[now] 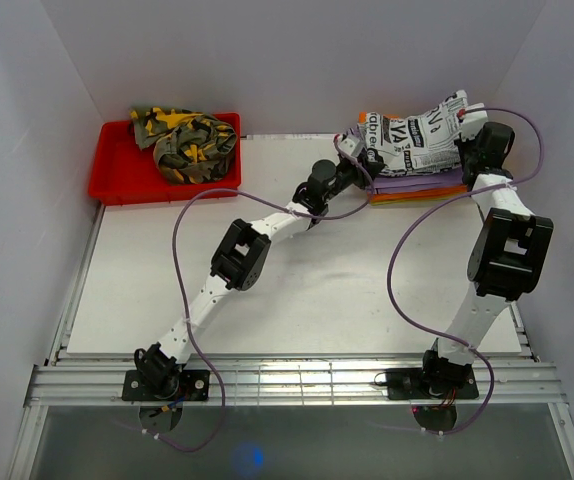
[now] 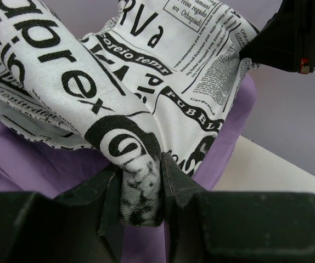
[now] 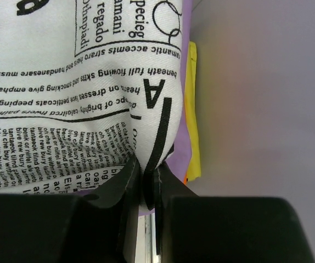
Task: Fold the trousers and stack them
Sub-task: Neatly place the folded trousers to the corner
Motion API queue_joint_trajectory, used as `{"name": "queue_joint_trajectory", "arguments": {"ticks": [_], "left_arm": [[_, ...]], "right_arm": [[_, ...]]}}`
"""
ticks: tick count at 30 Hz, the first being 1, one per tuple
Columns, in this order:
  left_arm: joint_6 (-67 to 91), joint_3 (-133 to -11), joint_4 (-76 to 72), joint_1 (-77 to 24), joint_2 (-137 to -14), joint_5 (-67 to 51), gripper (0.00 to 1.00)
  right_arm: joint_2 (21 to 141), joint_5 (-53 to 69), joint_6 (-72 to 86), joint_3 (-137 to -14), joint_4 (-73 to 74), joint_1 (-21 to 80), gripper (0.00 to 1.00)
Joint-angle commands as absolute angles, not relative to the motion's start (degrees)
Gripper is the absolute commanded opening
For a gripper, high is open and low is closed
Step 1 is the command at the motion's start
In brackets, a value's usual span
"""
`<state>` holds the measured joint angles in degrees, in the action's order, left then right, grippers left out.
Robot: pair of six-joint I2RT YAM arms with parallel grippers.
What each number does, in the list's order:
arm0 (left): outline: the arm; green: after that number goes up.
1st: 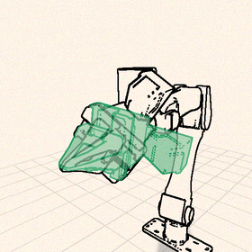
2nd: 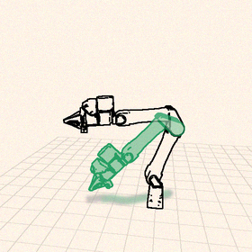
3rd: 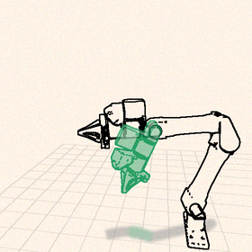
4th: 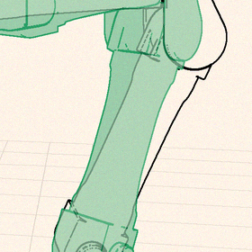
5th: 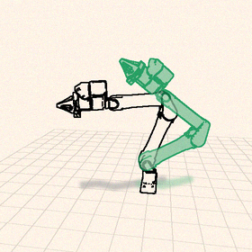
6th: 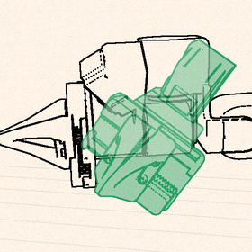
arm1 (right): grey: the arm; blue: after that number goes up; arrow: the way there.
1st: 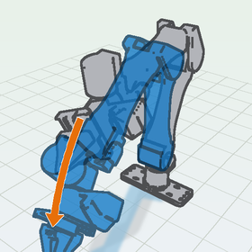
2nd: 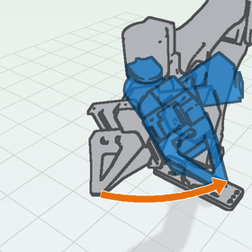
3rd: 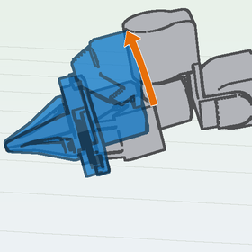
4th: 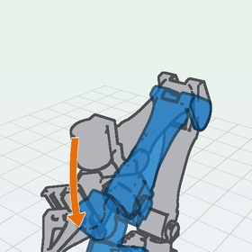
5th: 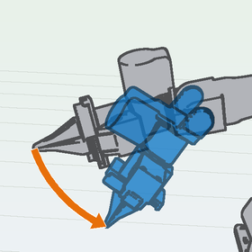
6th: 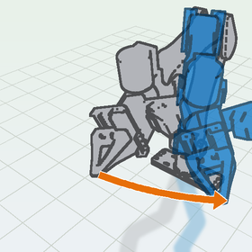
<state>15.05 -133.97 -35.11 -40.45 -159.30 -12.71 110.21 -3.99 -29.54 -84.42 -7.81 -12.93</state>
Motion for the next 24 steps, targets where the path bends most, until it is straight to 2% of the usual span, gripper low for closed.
{"name": "queue_joint_trajectory", "arguments": {"ticks": [1, 4, 6, 9, 10, 12, 13, 16, 17, 18, 19, 20, 21, 22, 23, 24], "left_arm": [[11.0, -136.1, -36.6, -37.8, -159.7, -7.8, 0.0], [10.4, -135.6, -36.4, -37.6, -160.5, -6.6, 0.0], [10.0, -135.2, -36.4, -37.5, -160.8, -5.8, 0.06], [9.3, -135.4, -36.0, -37.3, -160.8, -4.6, 0.09], [9.2, -135.4, -35.9, -37.1, -160.7, -4.3, 0.15], [8.9, -135.4, -35.8, -36.7, -160.2, -3.9, 0.2], [8.8, -135.3, -35.7, -36.5, -160.0, -3.7, 0.28], [8.4, -134.1, -35.3, -35.6, -158.4, -3.6, 0.45], [8.4, -133.3, -35.3, -35.1, -157.6, -3.5, 0.53], [8.4, -132.4, -35.3, -34.9, -156.7, -3.7, 0.56], [8.2, -131.2, -35.3, -34.6, -154.4, -3.5, 0.59], [7.9, -129.0, -35.2, -34.1, -153.2, -3.3, 0.68], [7.5, -127.5, -34.7, -33.8, -151.7, -3.3, 0.73], [7.6, -126.0, -34.5, -33.3, -148.5, -3.1, 0.79], [8.2, -122.5, -34.3, -32.5, -146.7, -2.9, 0.84], [8.7, -120.7, -33.7, -32.1, -144.9, -3.1, 0.92]], "right_arm": [[108.9, -17.7, -33.0, -83.9, -18.9, -19.0, 0.08], [108.9, -18.5, -33.1, -82.4, -19.8, -19.1, 0.08], [109.6, -19.6, -33.0, -82.4, -19.8, -19.1, 0.08], [110.5, -21.4, -33.0, -83.0, -19.2, -19.1, 0.08], [110.7, -21.7, -33.2, -82.8, -19.2, -19.1, 0.08], [110.9, -22.3, -33.2, -82.5, -19.2, -19.1, 0.08], [110.9, -22.7, -33.0, -82.4, -19.2, -19.1, 0.08], [111.8, -24.6, -32.3, -83.8, -18.4, -19.1, 0.08], [112.4, -25.3, -31.5, -84.5, -17.2, -19.1, 0.08], [112.8, -25.7, -30.9, -86.3, -16.3, -19.1, 0.11], [113.0, -25.8, -30.2, -87.2, -15.2, -19.1, 0.2], [113.4, -26.0, -28.7, -88.1, -13.2, -19.1, 0.24], [113.4, -26.2, -28.2, -88.9, -12.8, -19.1, 0.27], [113.3, -26.3, -27.9, -88.9, -12.7, -19.1, 0.35], [112.9, -26.3, -27.6, -88.9, -12.6, -19.1, 0.58], [112.7, -26.2, -26.6, -88.9, -11.4, -19.1, 0.69]]}}
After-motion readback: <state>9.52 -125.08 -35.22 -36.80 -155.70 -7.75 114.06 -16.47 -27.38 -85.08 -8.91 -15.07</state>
